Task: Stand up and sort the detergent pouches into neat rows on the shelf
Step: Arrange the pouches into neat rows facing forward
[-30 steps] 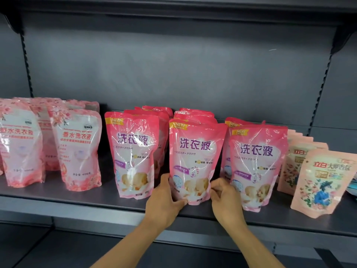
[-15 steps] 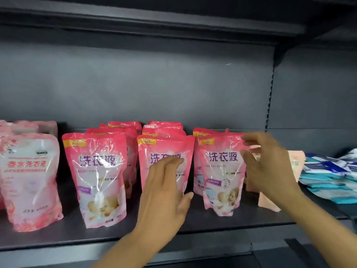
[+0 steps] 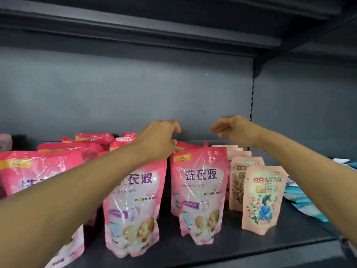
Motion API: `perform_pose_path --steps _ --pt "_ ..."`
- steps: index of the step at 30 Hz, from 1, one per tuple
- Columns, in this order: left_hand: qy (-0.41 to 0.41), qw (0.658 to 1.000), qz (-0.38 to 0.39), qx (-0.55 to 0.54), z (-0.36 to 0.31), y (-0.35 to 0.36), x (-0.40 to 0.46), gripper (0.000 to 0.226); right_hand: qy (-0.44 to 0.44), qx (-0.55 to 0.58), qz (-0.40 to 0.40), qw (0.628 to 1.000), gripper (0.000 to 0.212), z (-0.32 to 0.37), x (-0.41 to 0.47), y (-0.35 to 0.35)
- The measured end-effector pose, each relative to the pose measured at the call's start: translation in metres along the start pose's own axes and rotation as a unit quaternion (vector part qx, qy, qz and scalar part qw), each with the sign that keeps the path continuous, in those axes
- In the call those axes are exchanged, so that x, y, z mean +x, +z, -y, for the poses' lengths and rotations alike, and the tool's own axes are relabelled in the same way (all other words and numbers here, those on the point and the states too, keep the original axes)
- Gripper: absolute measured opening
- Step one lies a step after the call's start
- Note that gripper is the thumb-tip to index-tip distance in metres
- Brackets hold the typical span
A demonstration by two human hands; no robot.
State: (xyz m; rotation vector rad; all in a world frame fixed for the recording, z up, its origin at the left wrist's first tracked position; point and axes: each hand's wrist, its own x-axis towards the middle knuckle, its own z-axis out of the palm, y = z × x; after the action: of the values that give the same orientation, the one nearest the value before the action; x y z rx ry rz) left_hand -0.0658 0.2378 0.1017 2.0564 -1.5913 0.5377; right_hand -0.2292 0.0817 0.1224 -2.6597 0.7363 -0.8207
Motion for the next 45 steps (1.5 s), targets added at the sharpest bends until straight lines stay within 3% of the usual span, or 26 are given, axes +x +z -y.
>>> perform_pose_path --steps 4,8,9,12,20,26,35,39,45 --pt "-0.035 0.996 0.074 0.039 -0.001 0.01 0.04 0.031 -0.053 -0.012 0.132 0.99 0.042 -0.016 0.035 0.009" --pt "-0.068 0.985 0.139 0.071 -0.005 0.019 0.061 0.019 -0.108 -0.001 0.194 0.975 0.012 -0.025 0.058 0.022" --pt "-0.075 0.983 0.149 0.08 -0.005 0.021 0.064 0.014 -0.12 0.004 0.194 0.974 0.006 -0.026 0.062 0.024" --pt "-0.086 0.979 0.156 0.101 0.001 0.025 0.07 0.004 -0.143 -0.012 0.156 0.977 0.022 -0.033 0.072 0.028" --pt "-0.094 0.975 0.165 0.118 0.004 0.028 0.073 0.012 -0.16 -0.019 0.097 0.982 0.03 -0.04 0.074 0.036" --pt "-0.096 0.979 0.148 0.106 0.002 0.032 0.074 0.005 -0.178 -0.034 0.065 0.981 0.019 -0.043 0.065 0.034" --pt "-0.091 0.979 0.145 0.109 -0.009 0.022 0.067 0.018 -0.154 -0.019 0.081 0.985 0.01 -0.046 0.06 0.03" --pt "-0.083 0.986 0.101 0.1 -0.017 0.015 0.058 0.028 -0.145 0.011 0.082 0.986 0.004 -0.042 0.051 0.027" --pt "-0.058 0.996 -0.073 -0.003 -0.045 0.009 0.016 0.033 -0.143 0.065 -0.007 0.988 0.011 -0.035 0.031 0.014"
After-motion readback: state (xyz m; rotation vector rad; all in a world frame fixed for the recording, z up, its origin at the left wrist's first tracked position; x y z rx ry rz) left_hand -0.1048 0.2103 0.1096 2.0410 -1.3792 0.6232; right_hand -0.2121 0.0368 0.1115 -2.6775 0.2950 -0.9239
